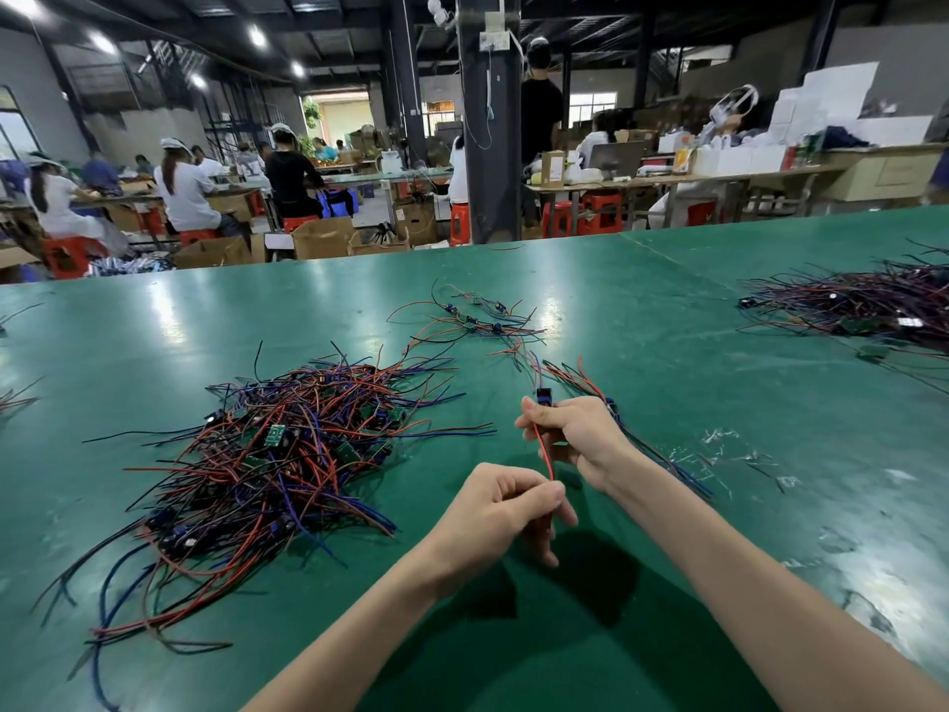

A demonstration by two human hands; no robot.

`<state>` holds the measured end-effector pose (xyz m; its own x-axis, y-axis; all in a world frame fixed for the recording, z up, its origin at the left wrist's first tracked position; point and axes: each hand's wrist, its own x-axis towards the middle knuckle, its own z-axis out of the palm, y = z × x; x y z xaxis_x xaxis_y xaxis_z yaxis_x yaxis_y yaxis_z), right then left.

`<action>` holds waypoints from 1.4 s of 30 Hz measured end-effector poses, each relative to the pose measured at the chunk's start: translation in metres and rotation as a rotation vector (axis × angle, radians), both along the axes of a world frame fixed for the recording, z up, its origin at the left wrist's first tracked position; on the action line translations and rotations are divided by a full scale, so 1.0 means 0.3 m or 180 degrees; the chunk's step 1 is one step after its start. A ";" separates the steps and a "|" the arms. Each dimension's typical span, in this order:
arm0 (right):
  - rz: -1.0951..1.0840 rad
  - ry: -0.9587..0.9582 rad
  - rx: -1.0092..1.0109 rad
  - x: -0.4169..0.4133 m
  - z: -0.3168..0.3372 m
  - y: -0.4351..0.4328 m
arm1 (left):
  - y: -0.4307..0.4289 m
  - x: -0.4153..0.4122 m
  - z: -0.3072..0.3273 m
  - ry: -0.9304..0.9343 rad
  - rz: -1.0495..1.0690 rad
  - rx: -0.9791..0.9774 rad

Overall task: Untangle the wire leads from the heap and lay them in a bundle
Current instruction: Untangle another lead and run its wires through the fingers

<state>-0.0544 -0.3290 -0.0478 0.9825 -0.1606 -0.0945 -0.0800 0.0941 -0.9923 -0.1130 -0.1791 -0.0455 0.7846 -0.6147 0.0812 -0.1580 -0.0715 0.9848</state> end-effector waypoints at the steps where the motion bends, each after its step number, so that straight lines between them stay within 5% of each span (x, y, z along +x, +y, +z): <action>1: -0.0015 0.0003 -0.0018 0.000 -0.002 0.001 | 0.000 0.000 0.001 0.0014 0.0040 -0.0003; 34: -0.0164 0.0131 0.0136 0.021 0.057 -0.106 | -0.026 -0.007 -0.038 0.0134 -0.0376 -0.0016; 42: -0.0634 0.0572 -0.0853 0.038 0.010 -0.233 | -0.018 0.017 -0.043 0.0111 -0.0039 -0.0047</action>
